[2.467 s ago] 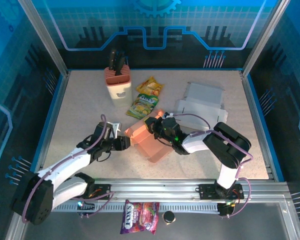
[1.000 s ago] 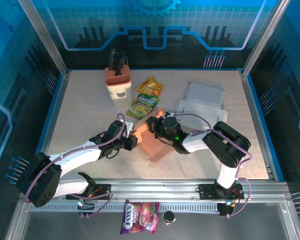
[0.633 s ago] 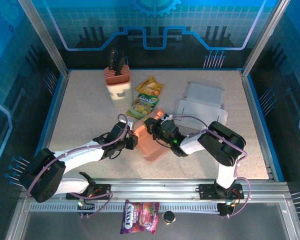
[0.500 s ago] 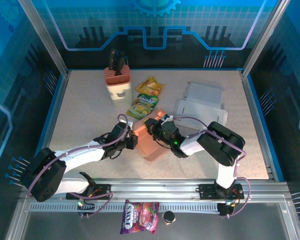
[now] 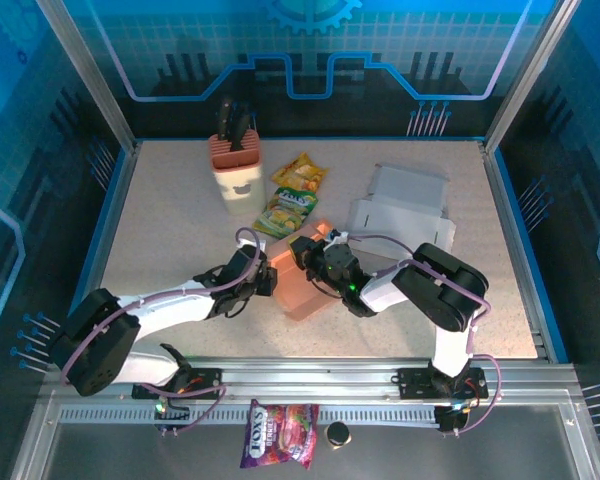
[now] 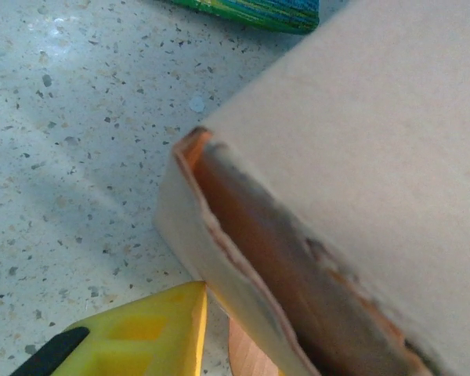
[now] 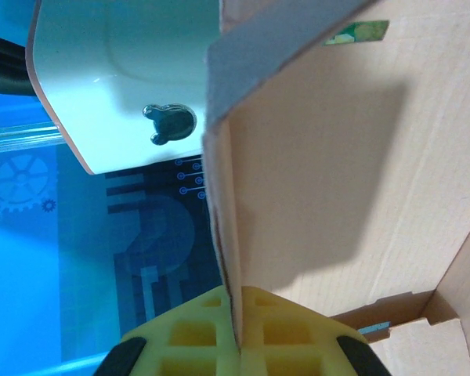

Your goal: Fold the paper box

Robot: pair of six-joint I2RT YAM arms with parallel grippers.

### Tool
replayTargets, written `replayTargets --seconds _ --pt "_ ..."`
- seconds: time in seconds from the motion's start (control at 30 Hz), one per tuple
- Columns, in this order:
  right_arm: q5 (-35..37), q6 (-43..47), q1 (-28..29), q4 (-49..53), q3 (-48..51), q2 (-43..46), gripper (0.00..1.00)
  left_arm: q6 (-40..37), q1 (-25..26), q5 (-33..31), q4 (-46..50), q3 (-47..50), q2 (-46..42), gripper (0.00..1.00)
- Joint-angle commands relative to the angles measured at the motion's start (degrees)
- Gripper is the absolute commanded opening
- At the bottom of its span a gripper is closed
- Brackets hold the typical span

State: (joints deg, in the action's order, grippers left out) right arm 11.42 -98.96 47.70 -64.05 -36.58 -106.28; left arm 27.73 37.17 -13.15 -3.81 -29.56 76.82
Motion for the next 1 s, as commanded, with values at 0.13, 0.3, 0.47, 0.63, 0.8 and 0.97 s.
replayTargets --seconds 0.13,0.3,0.47,0.63,0.8,0.97 --pt "-0.35 -0.42 1.69 1.64 0.20 -1.08 0.00 3.38 0.62 -5.27 -2.40 -2.34 2.68 0.23" --pt "-0.12 -1.04 1.78 1.80 -0.07 -1.12 0.00 4.89 1.11 -6.50 -2.43 -3.20 3.90 0.14" --pt "-0.23 -1.40 1.85 2.24 -0.51 -1.26 0.00 6.83 1.76 -7.92 -1.85 -4.26 4.61 0.00" --pt "0.00 -1.96 1.80 2.50 -0.69 -1.61 0.00 8.12 2.22 -8.72 -1.48 -4.98 4.70 0.00" --pt "0.27 -2.64 1.83 4.20 -1.12 -0.91 0.02 8.86 2.70 -9.38 -1.03 -5.59 5.27 0.00" --pt "0.97 -3.13 1.68 8.49 -0.47 2.35 0.27 8.71 2.85 -8.78 0.48 -6.12 4.60 0.00"
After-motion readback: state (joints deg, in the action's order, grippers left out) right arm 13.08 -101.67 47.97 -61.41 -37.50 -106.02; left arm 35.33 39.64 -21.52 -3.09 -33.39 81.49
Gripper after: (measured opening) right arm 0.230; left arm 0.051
